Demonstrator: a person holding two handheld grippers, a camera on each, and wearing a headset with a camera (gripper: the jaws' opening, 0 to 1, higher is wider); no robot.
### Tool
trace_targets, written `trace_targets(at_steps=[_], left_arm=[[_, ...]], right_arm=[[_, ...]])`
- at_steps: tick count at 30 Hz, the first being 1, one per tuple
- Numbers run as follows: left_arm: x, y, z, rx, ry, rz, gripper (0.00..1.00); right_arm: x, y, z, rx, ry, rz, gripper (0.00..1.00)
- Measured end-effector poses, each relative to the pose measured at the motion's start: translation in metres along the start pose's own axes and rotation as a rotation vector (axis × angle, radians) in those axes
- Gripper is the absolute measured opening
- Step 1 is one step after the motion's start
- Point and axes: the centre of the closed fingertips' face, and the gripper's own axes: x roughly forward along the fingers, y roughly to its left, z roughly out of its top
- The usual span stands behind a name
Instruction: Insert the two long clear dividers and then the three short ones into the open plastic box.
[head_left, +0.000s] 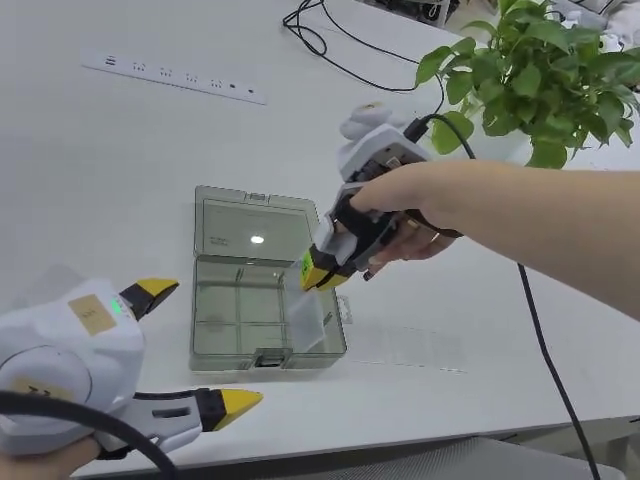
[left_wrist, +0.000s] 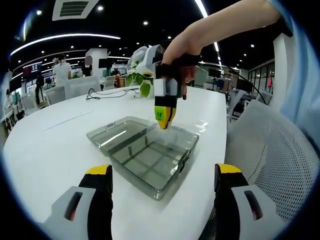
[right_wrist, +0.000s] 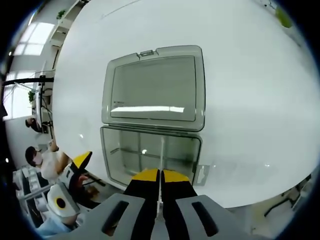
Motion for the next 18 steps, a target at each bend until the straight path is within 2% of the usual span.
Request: trace_targets(at_steps=[6, 13, 18], left_arm=[[-0.001, 0.001, -0.001, -0.007, 0.003, 0.002, 0.84], [-0.002, 0.003, -0.005, -0.011, 0.011, 0.008, 0.84], [-0.002, 0.002, -0.004, -0.010, 0.004, 0.008, 0.84]], right_arm=[[0.004, -0.003, 0.006, -0.013, 0.006, -0.008, 0.02], [0.002, 0.005, -0.009, -0.014, 0.007, -0.013, 0.02], [0.005, 0.000, 0.003, -0.017, 0.009, -0.020, 0.02]])
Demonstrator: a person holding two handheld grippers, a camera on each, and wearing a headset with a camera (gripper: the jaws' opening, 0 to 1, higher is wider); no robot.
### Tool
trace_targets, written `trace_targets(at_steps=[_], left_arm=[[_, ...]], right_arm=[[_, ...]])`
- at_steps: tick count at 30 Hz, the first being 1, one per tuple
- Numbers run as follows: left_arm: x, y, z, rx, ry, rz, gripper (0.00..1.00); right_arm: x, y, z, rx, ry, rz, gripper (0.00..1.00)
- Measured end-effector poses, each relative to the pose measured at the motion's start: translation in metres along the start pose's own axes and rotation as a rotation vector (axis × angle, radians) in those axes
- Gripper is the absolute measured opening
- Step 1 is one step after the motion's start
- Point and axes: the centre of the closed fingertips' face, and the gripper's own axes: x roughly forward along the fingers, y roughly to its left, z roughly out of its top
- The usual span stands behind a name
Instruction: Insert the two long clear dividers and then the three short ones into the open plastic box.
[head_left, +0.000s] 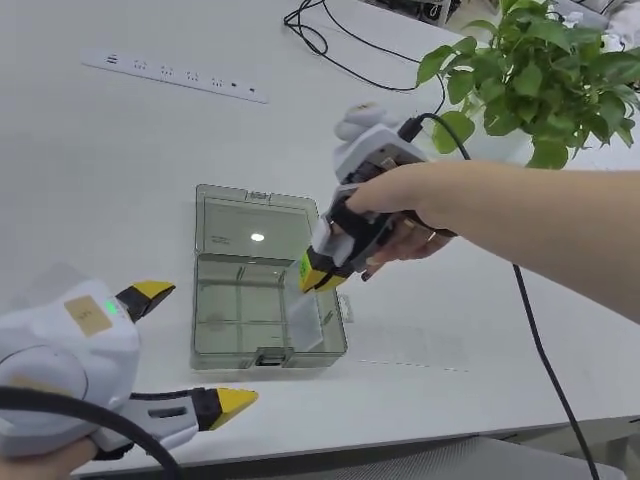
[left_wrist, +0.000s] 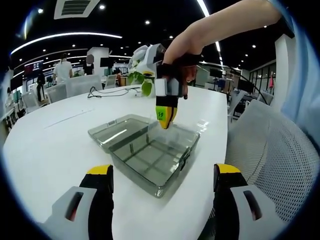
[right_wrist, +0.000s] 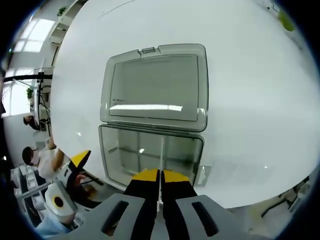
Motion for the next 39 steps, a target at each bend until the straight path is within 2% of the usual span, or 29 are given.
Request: trace_targets(at_steps=[2, 6, 18, 26, 32, 36, 39], left_arm=[[0.000, -0.001, 0.000, -0.002, 0.002, -0.003, 0.83], [0.001, -0.001, 0.001, -0.003, -0.004, -0.002, 0.83], [-0.001, 0.000, 0.001, 0.001, -0.007, 0.002, 0.83], [-0.002, 0.000, 0.000, -0.001, -0.006, 0.003, 0.82], [-0.003, 0.002, -0.002, -0.005, -0.002, 0.008, 0.82], [-0.004, 0.003, -0.002, -0.006, -0.002, 0.010, 0.82], [-0.004, 0.003, -0.002, -0.008, 0.000, 0.009, 0.82]], right_arm=[[0.001, 0.000, 0.001, -0.006, -0.002, -0.004, 0.02], [0.000, 0.005, -0.008, -0.006, -0.006, -0.009, 0.02], [0.005, 0.000, 0.002, -0.011, -0.009, -0.030, 0.02], [0.011, 0.010, -0.015, -0.030, -0.010, -0.063, 0.02], [0.014, 0.007, -0.012, -0.041, -0.010, -0.077, 0.02], [0.015, 0.009, -0.015, -0.044, -0.012, -0.076, 0.02], [0.018, 0.006, -0.009, -0.047, -0.014, -0.077, 0.02]])
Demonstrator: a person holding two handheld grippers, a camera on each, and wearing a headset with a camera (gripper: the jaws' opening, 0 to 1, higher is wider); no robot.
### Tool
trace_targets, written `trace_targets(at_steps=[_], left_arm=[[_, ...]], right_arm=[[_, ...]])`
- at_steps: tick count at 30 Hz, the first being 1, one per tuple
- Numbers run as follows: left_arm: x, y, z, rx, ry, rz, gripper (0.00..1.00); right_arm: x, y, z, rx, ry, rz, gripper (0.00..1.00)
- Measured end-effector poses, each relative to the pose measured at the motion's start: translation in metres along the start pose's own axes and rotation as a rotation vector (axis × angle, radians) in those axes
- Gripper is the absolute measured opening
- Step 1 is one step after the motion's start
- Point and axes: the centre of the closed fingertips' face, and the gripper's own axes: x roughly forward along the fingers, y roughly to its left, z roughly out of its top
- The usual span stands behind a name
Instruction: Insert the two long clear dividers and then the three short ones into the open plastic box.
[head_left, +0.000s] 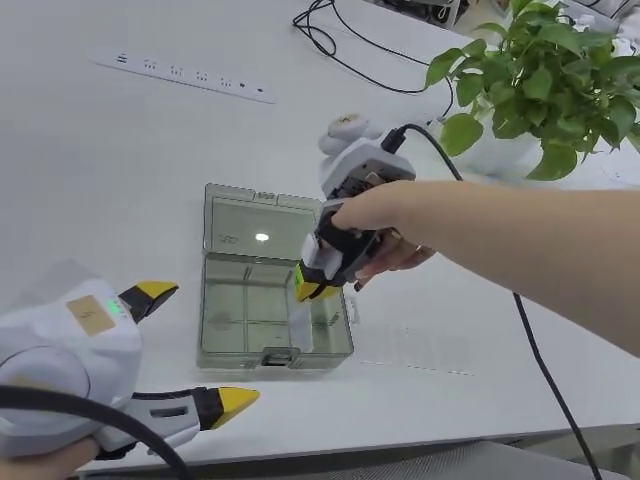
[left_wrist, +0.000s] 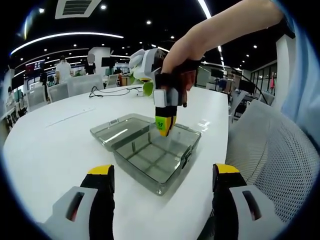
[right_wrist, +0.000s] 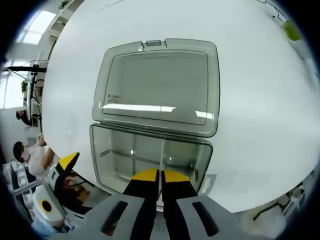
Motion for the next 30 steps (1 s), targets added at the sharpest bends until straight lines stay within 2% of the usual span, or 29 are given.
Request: trace_targets(at_steps=[6, 11, 13, 22, 24, 26, 28, 30], left_arm=[[0.000, 0.000, 0.000, 0.003, 0.002, 0.000, 0.81], [0.000, -0.001, 0.000, 0.000, 0.005, -0.003, 0.81], [0.000, -0.001, -0.001, 0.001, 0.007, -0.005, 0.81], [-0.001, -0.001, -0.003, 0.005, 0.018, -0.002, 0.81], [-0.001, -0.001, -0.003, 0.006, 0.020, -0.001, 0.81], [-0.001, -0.001, -0.002, 0.009, 0.023, 0.000, 0.81], [-0.001, -0.001, -0.002, 0.011, 0.023, 0.000, 0.81], [-0.002, -0.001, -0.002, 0.012, 0.023, 0.000, 0.81]], right_arm=[[0.000, 0.003, -0.004, -0.017, 0.001, -0.010, 0.03], [-0.001, 0.006, -0.007, -0.027, 0.001, 0.000, 0.03], [0.001, 0.003, -0.001, -0.033, 0.003, 0.006, 0.04], [0.002, 0.006, -0.005, -0.081, -0.009, 0.016, 0.06], [0.002, 0.008, -0.004, -0.086, -0.019, 0.028, 0.09], [0.003, 0.010, -0.005, -0.081, -0.006, 0.044, 0.12], [0.004, 0.010, 0.000, -0.102, -0.026, 0.046, 0.17], [0.004, 0.013, -0.003, -0.114, -0.027, 0.059, 0.20]])
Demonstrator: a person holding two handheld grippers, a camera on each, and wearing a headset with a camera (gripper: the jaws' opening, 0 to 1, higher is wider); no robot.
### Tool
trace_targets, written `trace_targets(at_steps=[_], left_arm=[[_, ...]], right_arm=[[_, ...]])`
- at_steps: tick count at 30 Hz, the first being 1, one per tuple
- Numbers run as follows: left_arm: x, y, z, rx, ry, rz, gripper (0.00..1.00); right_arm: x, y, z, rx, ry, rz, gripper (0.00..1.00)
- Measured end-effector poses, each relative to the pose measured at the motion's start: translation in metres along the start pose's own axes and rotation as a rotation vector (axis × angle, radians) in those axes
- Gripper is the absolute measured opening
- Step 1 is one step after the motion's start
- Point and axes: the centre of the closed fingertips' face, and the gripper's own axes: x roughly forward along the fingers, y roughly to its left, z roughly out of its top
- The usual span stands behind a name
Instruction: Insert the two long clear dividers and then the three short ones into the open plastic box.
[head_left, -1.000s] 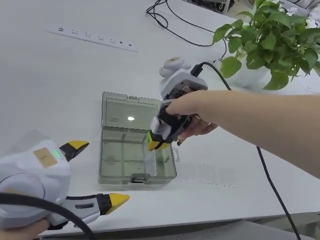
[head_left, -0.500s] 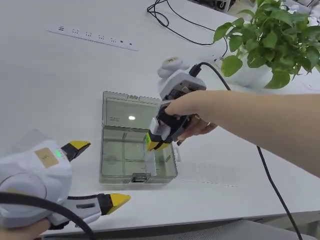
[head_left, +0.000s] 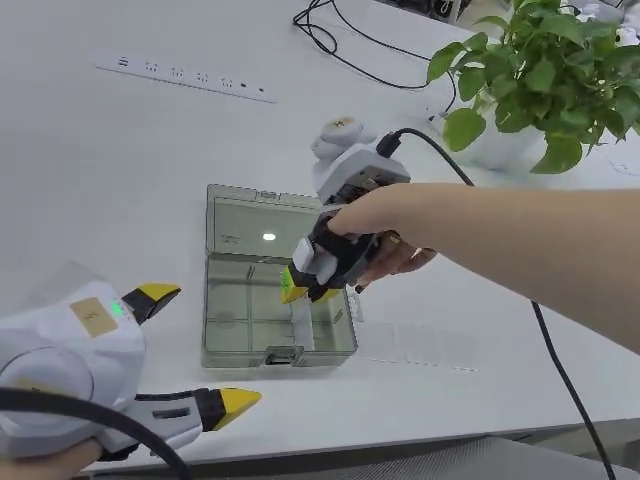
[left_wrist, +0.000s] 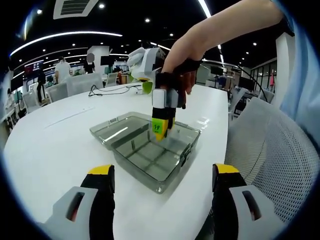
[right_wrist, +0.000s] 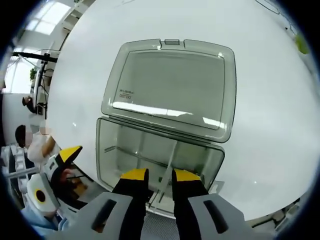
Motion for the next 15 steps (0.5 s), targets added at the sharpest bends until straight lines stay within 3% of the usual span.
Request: trace_targets(at_steps=[7, 11, 13, 15], left_arm=[[0.002, -0.004, 0.001, 0.011, 0.006, -0.010, 0.81], [0.004, -0.005, 0.002, 0.011, 0.005, -0.013, 0.81], [0.004, -0.006, 0.002, 0.014, 0.006, -0.016, 0.81], [0.004, -0.008, 0.003, 0.019, 0.004, -0.020, 0.81]], right_arm=[[-0.003, 0.004, -0.018, -0.010, 0.058, 0.012, 0.22], [0.002, -0.006, -0.014, -0.008, 0.076, 0.004, 0.21], [0.002, -0.008, -0.024, 0.014, 0.118, 0.002, 0.18], [0.003, -0.009, -0.027, 0.010, 0.116, 0.004, 0.16]])
